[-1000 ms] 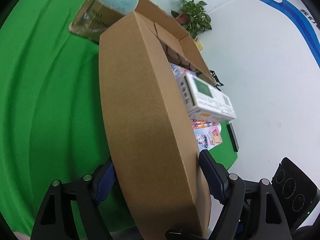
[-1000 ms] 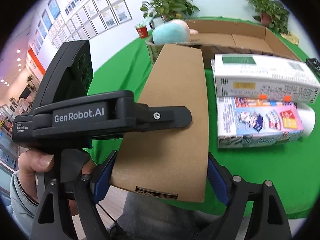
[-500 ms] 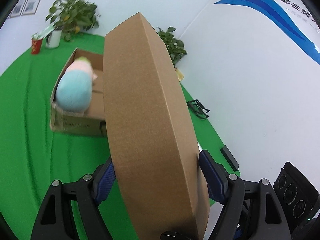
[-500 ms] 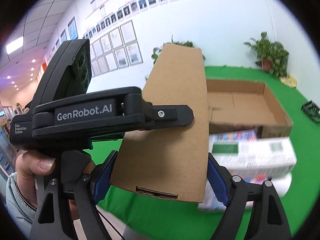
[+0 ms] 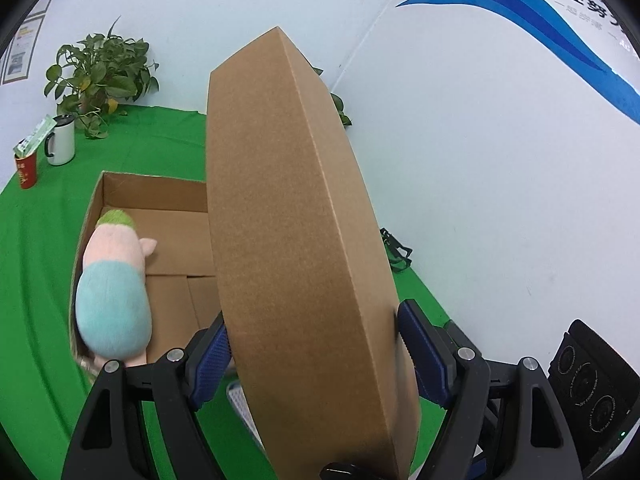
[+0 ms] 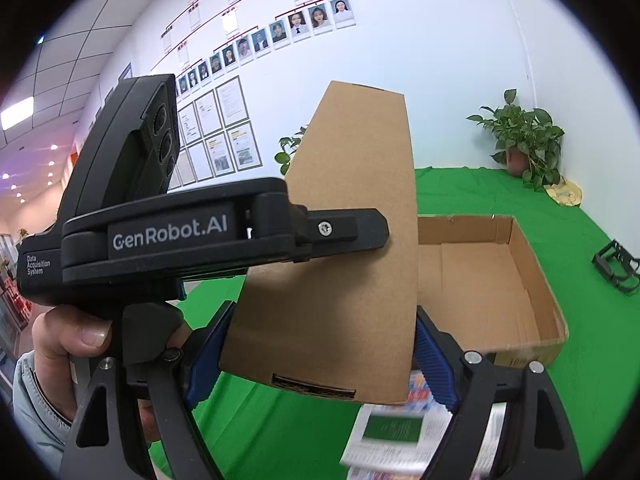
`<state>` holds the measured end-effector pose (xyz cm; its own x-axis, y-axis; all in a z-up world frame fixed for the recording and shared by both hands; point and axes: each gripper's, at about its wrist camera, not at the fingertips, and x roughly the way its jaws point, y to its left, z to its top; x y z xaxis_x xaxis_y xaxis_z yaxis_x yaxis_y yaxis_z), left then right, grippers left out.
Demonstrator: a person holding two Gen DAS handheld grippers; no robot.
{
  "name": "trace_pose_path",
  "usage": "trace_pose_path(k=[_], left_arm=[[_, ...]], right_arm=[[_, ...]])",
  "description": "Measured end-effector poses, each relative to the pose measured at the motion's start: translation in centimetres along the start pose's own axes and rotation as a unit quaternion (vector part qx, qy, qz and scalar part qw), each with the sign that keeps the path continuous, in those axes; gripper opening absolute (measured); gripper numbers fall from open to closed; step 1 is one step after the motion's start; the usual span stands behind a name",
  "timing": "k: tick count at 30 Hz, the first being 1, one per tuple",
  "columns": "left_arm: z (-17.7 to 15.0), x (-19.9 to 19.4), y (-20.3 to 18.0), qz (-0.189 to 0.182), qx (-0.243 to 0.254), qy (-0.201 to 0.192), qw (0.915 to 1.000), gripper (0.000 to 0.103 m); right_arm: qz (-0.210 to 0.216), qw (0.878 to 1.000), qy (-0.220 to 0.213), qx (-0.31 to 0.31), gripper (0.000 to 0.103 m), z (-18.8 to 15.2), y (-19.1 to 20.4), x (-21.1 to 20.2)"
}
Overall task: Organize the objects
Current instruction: 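Lift the cardboard piece and carry it over the box with the left gripper, then lower the cardboard piece into the box beside the plush and release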
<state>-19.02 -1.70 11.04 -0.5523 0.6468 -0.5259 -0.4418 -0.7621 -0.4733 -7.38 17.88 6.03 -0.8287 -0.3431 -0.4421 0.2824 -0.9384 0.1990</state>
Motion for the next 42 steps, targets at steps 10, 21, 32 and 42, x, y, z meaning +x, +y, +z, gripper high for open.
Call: trace_pose_path(k=[10, 21, 32, 42], left_arm=[[7.3, 6.8, 2.5, 0.022, -0.013, 0.031, 0.9992, 0.077], [6.3, 16.4, 10.4, 0.059, -0.085, 0.115, 0.988, 0.077], [3.9, 19.6, 13.1, 0.113, -0.072, 0.162, 0.9775, 0.079], [3.5, 17.1, 12.9, 0.166, -0.066, 0.143, 0.9735, 0.082]], right_arm=[[0.016, 0.998, 0.048, 0.033, 0.083, 4.3, -3.1, 4.9], [0.047, 0.98, 0.165, 0.101, 0.083, 2.7, -6.5, 13.4], [0.083, 0.964, 0.212, 0.14, 0.083, -0.6, -7.4, 17.2], [0.079, 0.963, 0.219, 0.135, 0.082, -1.5, -7.4, 17.2]])
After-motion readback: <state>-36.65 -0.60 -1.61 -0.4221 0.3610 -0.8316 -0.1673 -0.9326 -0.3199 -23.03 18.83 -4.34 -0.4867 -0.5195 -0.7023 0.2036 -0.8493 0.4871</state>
